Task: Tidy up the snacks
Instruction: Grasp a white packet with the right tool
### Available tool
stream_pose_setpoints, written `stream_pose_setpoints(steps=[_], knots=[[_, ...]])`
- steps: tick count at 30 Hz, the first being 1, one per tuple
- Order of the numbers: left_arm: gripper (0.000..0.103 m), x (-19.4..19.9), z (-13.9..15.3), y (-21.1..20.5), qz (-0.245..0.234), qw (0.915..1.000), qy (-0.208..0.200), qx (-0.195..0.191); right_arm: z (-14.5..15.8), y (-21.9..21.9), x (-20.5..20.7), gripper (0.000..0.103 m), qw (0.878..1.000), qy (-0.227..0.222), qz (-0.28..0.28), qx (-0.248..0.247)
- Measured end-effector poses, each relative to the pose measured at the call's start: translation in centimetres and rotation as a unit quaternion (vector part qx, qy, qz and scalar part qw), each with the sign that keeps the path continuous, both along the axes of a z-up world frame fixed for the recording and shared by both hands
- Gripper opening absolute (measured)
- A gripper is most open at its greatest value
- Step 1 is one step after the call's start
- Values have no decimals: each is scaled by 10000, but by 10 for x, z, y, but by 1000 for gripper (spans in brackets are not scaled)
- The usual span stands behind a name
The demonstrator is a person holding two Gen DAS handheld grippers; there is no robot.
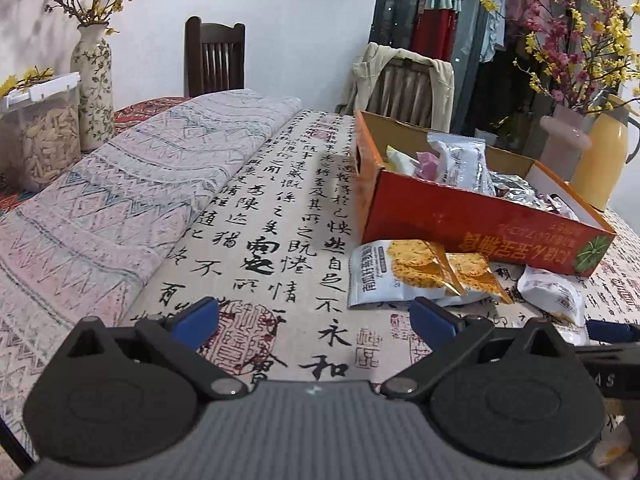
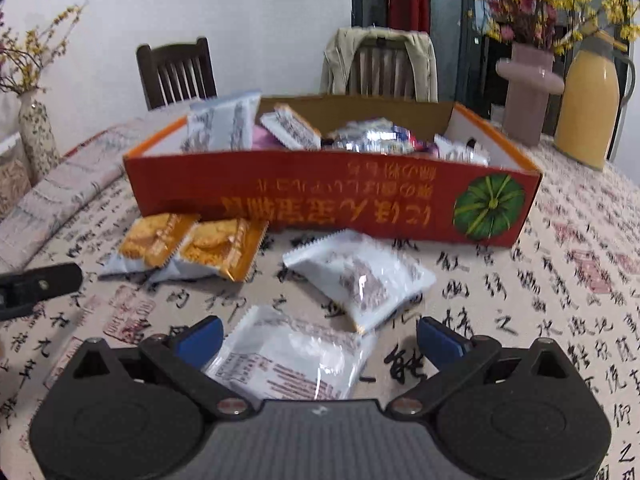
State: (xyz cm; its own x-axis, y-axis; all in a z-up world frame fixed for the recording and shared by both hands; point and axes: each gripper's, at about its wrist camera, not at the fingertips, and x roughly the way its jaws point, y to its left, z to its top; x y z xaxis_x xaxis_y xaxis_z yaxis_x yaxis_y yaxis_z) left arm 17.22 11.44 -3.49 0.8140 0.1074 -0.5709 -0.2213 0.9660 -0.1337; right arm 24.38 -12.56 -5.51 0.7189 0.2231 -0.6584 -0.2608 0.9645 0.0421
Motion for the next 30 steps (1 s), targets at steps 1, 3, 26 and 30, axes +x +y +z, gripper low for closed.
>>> stream_pose_setpoints(steps=[1,3,26,30], knots=[[103,0,0,0,2,10000,-1,-10,0,0,1,103,10000,8,-23,0],[103,0,-1,1,-24,10000,6,-72,-1,0,0,103,10000,4,-21,-33],[103,5,-5,6,-71,9995,140,-265,4,2,-19,72,9986,-181,493,-59],[103,6,-5,6,-49,9995,158,-259,4,0,-26,59,9979,-289,583,-72]])
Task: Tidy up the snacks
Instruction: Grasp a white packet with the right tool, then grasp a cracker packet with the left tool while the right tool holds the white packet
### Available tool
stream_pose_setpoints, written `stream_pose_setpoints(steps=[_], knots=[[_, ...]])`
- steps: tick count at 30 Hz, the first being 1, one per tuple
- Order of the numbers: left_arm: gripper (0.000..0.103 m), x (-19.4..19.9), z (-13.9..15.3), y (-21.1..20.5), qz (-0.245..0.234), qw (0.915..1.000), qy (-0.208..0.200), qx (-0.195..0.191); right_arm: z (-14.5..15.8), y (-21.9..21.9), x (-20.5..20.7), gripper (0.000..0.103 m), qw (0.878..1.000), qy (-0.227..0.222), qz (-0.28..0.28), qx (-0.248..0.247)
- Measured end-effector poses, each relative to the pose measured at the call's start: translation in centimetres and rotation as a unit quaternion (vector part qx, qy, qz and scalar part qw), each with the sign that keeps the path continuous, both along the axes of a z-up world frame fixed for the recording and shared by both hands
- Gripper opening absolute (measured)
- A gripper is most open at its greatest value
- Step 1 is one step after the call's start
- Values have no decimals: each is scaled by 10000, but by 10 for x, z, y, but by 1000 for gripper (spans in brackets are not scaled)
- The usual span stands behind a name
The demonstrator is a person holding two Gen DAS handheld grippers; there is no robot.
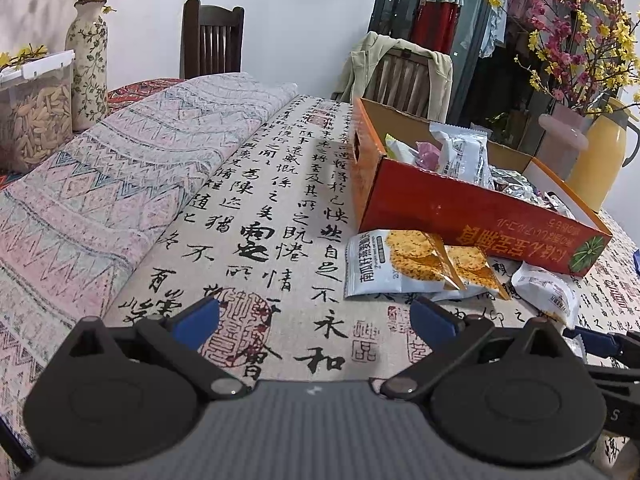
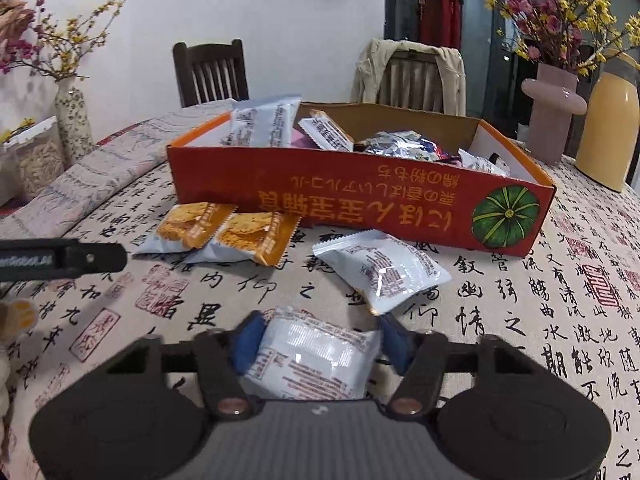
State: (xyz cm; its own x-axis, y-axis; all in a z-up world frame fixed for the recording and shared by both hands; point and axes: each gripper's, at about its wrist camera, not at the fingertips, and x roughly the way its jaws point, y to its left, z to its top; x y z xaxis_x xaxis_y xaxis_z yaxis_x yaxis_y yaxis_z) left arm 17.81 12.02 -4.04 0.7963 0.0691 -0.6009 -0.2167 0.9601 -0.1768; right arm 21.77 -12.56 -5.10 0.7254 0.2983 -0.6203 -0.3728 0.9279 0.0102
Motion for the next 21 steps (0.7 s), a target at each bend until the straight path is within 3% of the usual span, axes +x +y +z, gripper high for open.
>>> stream_pose_setpoints(steps=[6,9,21], knots=[[103,1,-1,1,42,10000,39,-7,-1,2,-9,56,9998,-186,80,-90],[103,2,-1,1,48,10000,45,-8,-1,1,-12,48,9997,-213,118,-53],[103,2,-2,1,77,9999,67,-6,13,-22,-16,47,9985,-490,-134,193]])
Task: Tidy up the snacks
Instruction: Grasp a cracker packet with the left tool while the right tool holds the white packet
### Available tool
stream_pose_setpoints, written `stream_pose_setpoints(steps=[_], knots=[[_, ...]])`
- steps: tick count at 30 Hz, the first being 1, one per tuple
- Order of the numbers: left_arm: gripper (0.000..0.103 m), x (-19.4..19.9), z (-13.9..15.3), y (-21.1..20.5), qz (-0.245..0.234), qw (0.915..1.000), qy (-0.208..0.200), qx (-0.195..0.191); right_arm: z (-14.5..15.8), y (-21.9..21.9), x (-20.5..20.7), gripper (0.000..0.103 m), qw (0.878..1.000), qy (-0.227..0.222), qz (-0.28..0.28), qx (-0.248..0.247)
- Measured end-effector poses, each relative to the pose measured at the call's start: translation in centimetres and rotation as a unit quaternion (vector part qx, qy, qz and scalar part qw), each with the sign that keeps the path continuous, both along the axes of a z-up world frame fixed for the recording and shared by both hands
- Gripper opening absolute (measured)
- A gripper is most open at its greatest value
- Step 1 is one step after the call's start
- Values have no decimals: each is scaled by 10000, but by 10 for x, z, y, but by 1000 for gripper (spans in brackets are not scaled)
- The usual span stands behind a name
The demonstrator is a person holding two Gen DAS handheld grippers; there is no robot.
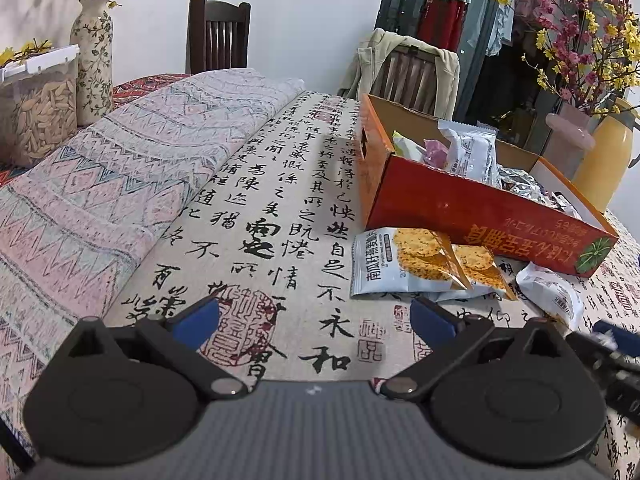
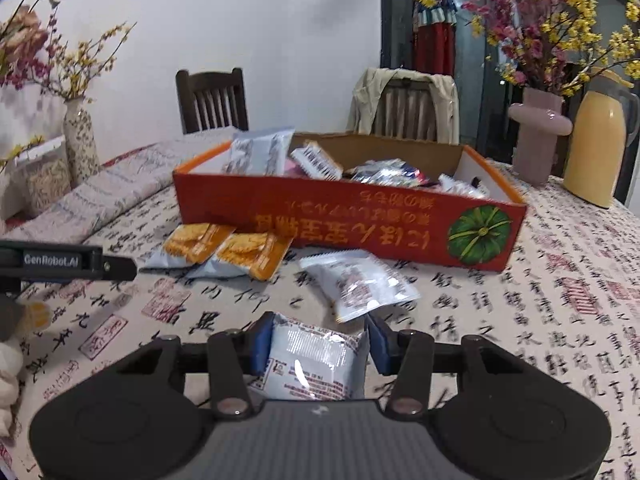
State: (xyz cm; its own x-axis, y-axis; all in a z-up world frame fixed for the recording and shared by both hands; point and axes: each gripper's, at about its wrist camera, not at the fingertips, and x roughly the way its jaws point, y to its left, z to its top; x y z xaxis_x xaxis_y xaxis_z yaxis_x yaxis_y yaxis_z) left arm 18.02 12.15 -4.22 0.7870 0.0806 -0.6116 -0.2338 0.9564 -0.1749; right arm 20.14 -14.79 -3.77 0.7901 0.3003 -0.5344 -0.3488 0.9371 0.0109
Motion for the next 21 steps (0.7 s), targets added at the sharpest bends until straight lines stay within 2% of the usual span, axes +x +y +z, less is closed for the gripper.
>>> stream_pose_setpoints(steps=[13,21], knots=[[103,1,-1,0,42,10000,31,21,34,-57,42,47,9948,-670,-745,-163],[103,2,-1,-1,104,9999,42,40,23,-72,77,47,9951,-554,-817,-56]])
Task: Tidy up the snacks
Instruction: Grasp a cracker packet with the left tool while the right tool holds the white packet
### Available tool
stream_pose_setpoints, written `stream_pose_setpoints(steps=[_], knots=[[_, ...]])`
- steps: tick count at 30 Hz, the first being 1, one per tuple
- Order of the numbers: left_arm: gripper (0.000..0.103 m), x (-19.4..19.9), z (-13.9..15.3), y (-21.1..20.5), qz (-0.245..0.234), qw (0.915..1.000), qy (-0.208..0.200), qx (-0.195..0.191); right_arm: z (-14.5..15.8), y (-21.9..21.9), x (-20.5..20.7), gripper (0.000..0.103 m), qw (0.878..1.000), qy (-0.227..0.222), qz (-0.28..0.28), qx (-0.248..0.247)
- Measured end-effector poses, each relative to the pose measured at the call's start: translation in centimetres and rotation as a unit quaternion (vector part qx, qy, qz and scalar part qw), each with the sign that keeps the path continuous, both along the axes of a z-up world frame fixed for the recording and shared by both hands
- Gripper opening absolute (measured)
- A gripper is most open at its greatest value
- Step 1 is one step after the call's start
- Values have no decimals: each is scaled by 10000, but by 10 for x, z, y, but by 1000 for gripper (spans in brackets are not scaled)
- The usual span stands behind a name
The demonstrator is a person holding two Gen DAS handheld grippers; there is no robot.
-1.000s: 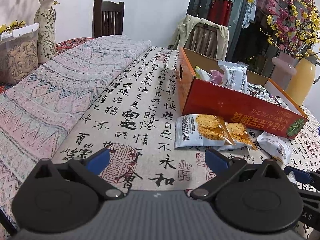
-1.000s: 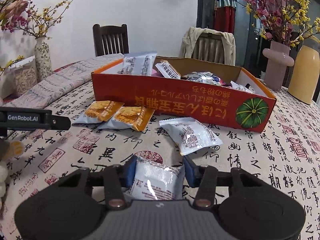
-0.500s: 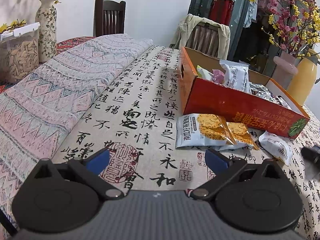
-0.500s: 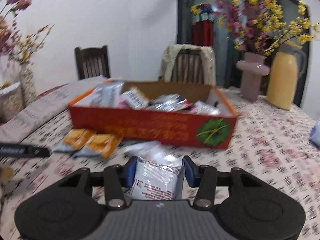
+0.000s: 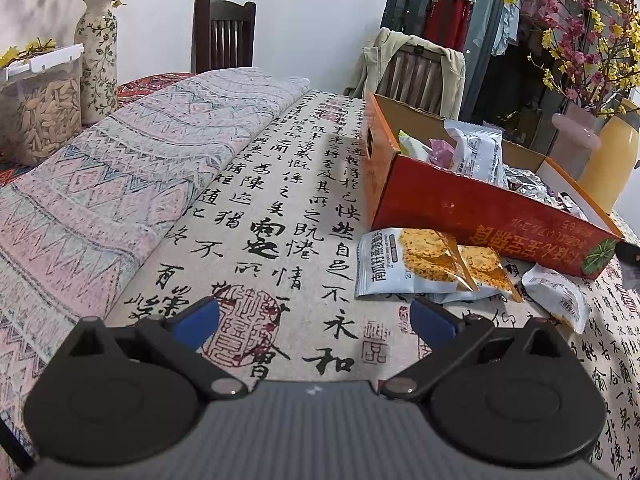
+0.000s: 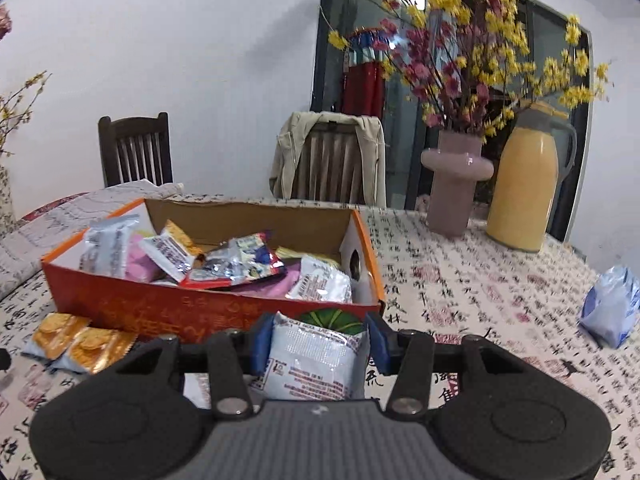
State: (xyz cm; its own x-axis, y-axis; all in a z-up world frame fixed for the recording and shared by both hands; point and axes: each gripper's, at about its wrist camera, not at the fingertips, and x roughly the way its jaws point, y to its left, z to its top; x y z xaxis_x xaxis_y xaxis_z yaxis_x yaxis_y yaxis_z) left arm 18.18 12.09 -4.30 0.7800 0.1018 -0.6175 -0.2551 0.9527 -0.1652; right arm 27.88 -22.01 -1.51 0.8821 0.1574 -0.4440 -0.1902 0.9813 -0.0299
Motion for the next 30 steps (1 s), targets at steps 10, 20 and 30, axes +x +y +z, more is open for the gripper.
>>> stream_pose_setpoints(steps=[10,20,30], knots=[[103,3,3,-2,236,9994,146,229,-17,-16,6,47,9989,43,20,467],[103,44,33,-31,-110,9986,291,416,-19,-15,2,47,9984,46,121,549],[98,91,12,-46,-78,9962,832,243,-19,-18,3,47,9977,70,122,669]])
